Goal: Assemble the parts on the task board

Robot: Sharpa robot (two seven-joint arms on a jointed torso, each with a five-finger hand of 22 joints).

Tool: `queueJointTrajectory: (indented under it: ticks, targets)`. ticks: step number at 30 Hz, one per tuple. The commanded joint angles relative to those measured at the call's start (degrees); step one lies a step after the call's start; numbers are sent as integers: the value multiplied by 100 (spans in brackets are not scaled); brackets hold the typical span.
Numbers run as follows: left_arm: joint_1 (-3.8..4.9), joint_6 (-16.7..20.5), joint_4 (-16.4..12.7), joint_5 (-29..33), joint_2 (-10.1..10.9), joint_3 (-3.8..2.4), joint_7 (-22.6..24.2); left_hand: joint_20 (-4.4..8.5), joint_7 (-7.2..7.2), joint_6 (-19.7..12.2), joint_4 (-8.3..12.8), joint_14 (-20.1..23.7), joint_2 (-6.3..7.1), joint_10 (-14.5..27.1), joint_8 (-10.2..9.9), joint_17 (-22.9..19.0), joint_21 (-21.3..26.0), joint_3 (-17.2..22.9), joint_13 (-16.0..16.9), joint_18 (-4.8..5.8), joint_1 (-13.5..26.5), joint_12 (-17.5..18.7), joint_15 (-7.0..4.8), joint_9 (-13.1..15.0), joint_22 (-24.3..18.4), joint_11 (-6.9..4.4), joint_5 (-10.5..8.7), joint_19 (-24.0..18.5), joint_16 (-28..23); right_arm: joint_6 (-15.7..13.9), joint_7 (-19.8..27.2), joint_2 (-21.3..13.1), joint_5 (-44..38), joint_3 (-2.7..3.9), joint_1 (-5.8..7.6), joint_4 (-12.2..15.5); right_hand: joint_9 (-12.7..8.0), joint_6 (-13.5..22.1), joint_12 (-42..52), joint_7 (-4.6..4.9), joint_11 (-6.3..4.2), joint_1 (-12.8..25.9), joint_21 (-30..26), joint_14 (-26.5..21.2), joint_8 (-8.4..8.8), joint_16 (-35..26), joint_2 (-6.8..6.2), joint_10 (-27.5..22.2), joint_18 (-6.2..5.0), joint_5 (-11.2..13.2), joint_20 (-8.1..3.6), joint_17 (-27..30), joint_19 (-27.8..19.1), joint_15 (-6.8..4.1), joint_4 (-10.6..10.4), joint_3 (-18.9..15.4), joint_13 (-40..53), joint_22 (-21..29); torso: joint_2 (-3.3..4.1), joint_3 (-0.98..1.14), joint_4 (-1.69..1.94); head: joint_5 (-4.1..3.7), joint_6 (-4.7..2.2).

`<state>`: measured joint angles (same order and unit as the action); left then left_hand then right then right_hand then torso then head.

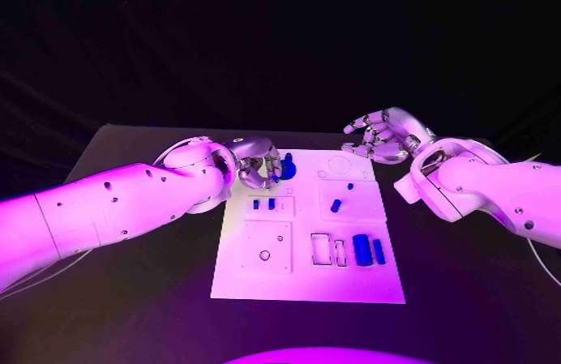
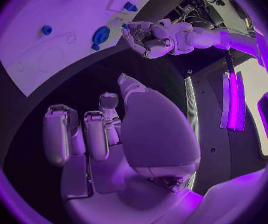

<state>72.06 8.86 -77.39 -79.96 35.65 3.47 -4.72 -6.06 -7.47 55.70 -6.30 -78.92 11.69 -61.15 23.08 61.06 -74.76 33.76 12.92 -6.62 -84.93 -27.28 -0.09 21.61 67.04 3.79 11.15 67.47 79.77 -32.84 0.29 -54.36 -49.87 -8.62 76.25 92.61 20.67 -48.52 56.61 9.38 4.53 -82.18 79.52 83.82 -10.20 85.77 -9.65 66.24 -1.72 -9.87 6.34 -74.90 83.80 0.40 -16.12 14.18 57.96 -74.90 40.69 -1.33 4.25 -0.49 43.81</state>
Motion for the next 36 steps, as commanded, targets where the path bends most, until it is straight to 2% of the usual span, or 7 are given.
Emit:
queueJointTrajectory:
  ticks: [1,10,16,22,36]
  targets:
    - [1,-69,-29,149,58,-10,-2,-6,-12,36,41,-30,-10,-40,-8,-9,-28,-6,-10,44,55,36,9,-4,-4,-9,31,22,10,32,62,-4,-30,1,-7,-1,-6,-7,-20,12,-11,5,-26,399,-22,-26,-30,-8,-81,-34,-39,-724,127,-37,-11,34,-6,-825,-17,-10,20,-18,20]
    - [-24,-273,46,189,137,-11,-39,-7,-12,40,42,-27,-5,-46,-15,-18,-27,-7,-12,44,68,48,11,-6,-4,-9,30,20,7,38,54,-4,-30,0,-22,-5,-6,-7,-20,12,-11,5,-26,399,-22,-26,-30,-8,-81,-34,-39,-724,127,-37,-11,34,-6,-825,-13,-7,22,-3,31]
    - [-79,-324,113,167,98,-9,-32,-7,-12,40,42,-27,-5,-46,-15,-18,-27,-7,-12,44,68,48,11,-6,-4,-9,30,20,7,38,54,1,-30,0,-25,-5,-6,-7,-20,12,-11,5,-26,399,-22,-26,-30,-8,-81,-34,-39,-724,127,-37,-11,34,-6,-825,-1,-7,8,19,41]
    - [-122,-349,180,165,40,-4,-27,-7,-12,40,42,-27,-5,-46,-15,-18,-27,-7,-12,44,68,48,11,-6,-4,-9,30,20,7,38,53,4,-30,0,-26,-3,-6,-7,-20,12,-11,5,-26,399,-22,-26,-30,-8,-81,-34,-39,-724,127,-37,-11,34,-6,-825,-3,-4,9,22,56]
    - [-163,-355,244,178,-26,8,-21,-9,-10,43,47,-23,0,-52,-25,-32,-29,-7,-13,45,78,64,11,-7,0,-9,29,21,2,34,52,1,-30,0,-26,5,-6,-7,-20,12,-11,5,-26,399,-22,-26,-30,-8,-81,-34,-39,-724,127,-37,-11,34,-6,-825,-1,-1,5,14,71]
